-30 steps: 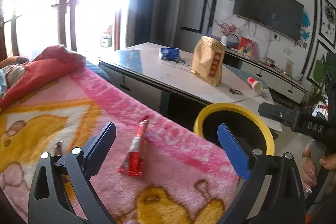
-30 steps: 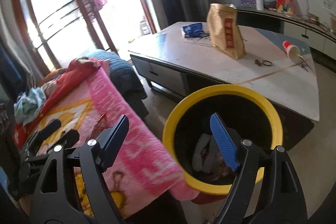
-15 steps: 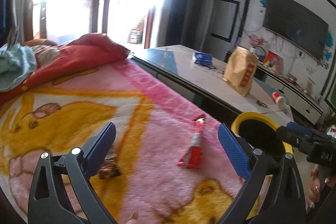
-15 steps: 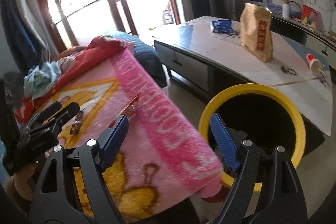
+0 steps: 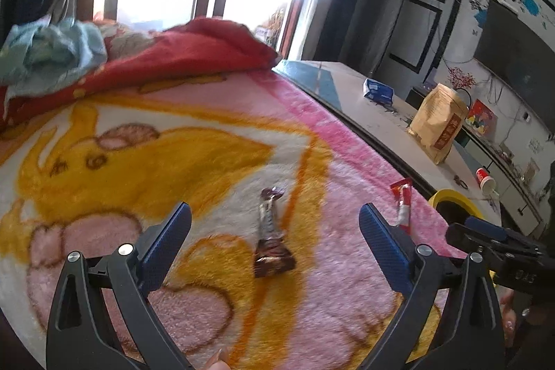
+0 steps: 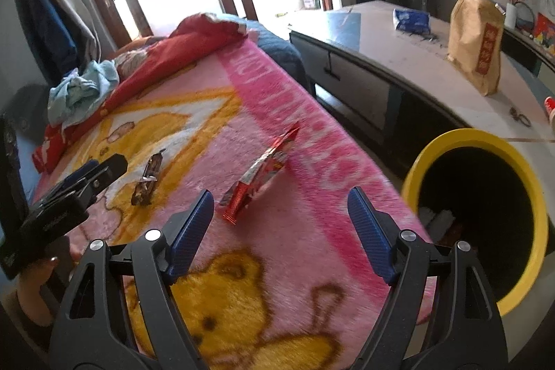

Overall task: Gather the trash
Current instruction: 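Move both open tools back toward the candy bar and red packet on the blanket, then grasp the brown candy bar wrapper with the left tool while the right tool grasps the red packet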

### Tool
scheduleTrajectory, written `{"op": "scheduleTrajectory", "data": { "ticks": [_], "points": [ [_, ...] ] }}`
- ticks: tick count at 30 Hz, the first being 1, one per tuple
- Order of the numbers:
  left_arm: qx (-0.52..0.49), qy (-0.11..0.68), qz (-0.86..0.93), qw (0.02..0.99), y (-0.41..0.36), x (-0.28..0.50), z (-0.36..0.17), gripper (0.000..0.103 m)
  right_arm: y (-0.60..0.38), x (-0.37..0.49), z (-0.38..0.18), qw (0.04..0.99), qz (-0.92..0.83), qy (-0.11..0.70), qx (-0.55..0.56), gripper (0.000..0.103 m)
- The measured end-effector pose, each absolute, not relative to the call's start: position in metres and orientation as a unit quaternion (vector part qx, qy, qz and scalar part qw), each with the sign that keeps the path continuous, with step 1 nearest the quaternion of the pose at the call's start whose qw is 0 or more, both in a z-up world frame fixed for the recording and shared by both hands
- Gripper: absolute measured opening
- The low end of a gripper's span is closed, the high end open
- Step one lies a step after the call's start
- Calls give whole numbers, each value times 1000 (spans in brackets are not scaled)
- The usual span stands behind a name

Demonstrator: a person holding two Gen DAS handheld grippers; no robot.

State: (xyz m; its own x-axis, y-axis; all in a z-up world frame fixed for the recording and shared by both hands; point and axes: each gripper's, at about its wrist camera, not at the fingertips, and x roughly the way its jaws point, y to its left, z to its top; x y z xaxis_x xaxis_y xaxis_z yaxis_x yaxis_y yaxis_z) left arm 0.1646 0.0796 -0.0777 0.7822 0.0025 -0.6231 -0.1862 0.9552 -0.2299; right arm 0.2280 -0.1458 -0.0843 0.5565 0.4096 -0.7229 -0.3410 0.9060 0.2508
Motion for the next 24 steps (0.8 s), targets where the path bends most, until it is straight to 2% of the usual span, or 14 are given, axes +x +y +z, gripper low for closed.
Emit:
{"op": "scheduleTrajectory", "data": {
  "ticks": [1, 3, 9, 12, 14, 16, 17, 18, 19, 21, 22, 24],
  "points": [
    [-145, 330, 50, 932, 81, 165, -80, 92, -140, 232, -87, 879, 213, 426, 39, 69],
    [-158, 341, 41, 926, 85, 166, -88, 79, -134, 236, -91, 875, 216, 431, 40, 67],
    [-192, 368, 22, 910, 89, 171, -109, 61, -116, 253, -108, 861, 222, 455, 58, 61],
    [-195, 378, 16, 905, 87, 174, -115, 56, -113, 259, -117, 853, 222, 467, 69, 58],
    [-192, 384, 17, 903, 86, 176, -118, 53, -113, 261, -124, 851, 218, 472, 70, 52],
    [-188, 387, 19, 903, 85, 179, -119, 50, -114, 258, -125, 856, 216, 466, 58, 39],
    [-184, 389, 22, 902, 84, 180, -119, 47, -115, 258, -125, 857, 215, 465, 51, 35],
    [-179, 391, 26, 902, 82, 181, -120, 42, -117, 258, -125, 859, 214, 464, 48, 26],
    [-173, 393, 29, 903, 81, 183, -120, 39, -121, 258, -125, 859, 214, 463, 49, 20],
    [-164, 397, 30, 903, 79, 185, -119, 29, -127, 260, -125, 857, 216, 465, 53, 15],
    [-162, 398, 29, 903, 78, 185, -119, 26, -130, 260, -123, 858, 215, 464, 53, 12],
    [-158, 399, 24, 903, 76, 186, -119, 26, -135, 260, -121, 860, 215, 460, 51, 11]
  ]
}}
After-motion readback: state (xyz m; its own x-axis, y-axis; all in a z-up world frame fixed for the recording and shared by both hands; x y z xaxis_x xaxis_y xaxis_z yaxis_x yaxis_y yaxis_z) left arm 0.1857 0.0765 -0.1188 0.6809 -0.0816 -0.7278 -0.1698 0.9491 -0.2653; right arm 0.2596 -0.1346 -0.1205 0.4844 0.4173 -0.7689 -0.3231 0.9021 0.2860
